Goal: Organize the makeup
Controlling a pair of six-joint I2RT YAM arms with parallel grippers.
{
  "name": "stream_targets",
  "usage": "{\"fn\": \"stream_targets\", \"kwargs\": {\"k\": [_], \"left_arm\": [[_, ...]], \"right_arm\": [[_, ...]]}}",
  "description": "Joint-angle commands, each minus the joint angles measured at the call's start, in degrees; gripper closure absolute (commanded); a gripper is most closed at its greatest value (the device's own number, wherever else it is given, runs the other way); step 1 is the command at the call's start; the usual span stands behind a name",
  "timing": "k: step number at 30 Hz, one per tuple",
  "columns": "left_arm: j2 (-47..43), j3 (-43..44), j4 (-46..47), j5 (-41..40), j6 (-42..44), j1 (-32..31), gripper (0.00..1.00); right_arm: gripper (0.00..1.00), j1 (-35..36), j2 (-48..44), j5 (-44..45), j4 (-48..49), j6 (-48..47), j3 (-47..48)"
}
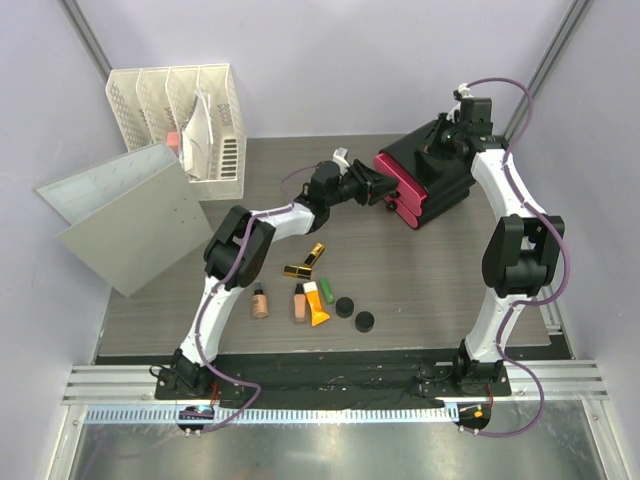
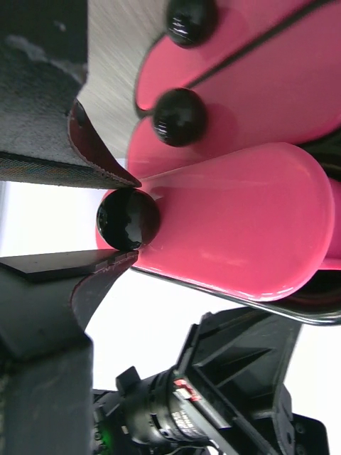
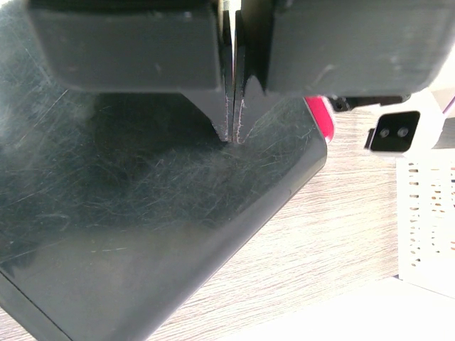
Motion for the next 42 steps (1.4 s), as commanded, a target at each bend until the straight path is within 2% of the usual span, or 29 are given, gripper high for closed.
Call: {"fn": "stream_targets", "kwargs": {"k": [1,5,10,26,29,32,33,36,38,42], "left_arm": [[-6.34,-4.75,1.47,2.12,2.86,0.48,1.0],[-11.78,-9.41,-1.68,3.18,7.43,0.57,1.0],[-16.72,-13.81,-9.95,2.82,15.34,0.92,1.0],[-20.15,-17.24,-16.8,1.94,19.13,2.24,0.99],[-19.45,-15.93,-18.21,2.56,19.65,2.41,0.92],[-19.45,-15.48,-19.79,2.04,20.36,2.59,0.68],[-19.62,-15.4,-20.75,1.69,20.53,2.76,0.53],[-20.32,-14.78,-23.47,0.81,22.9,3.03,0.31],[-20.94,-14.34,-25.94,0.63,25.18,3.46,0.25],[-23.13,-13.55,-29.2,0.45,29.4,4.08,0.21]], "right_arm": [[0.99,0.08,2.41,0.54,-5.85,-0.6,-1.68],[0.99,0.08,2.42,0.54,-5.94,-0.69,-1.68],[0.99,0.08,2.77,0.19,-6.2,-0.69,-1.95],[0.99,0.08,3.29,-0.6,-6.46,-0.52,-1.86],[0.99,0.08,3.47,-0.87,-6.55,-0.52,-1.86],[0.99,0.08,3.47,-1.04,-6.55,-0.43,-1.86],[0.99,0.08,3.47,-1.04,-6.55,-0.43,-1.86],[0.99,0.08,3.47,-1.22,-6.55,-0.52,-1.86],[0.99,0.08,3.47,-1.22,-6.55,-0.43,-1.86],[0.99,0.08,3.65,-1.48,-6.47,-0.25,-1.68]]}}
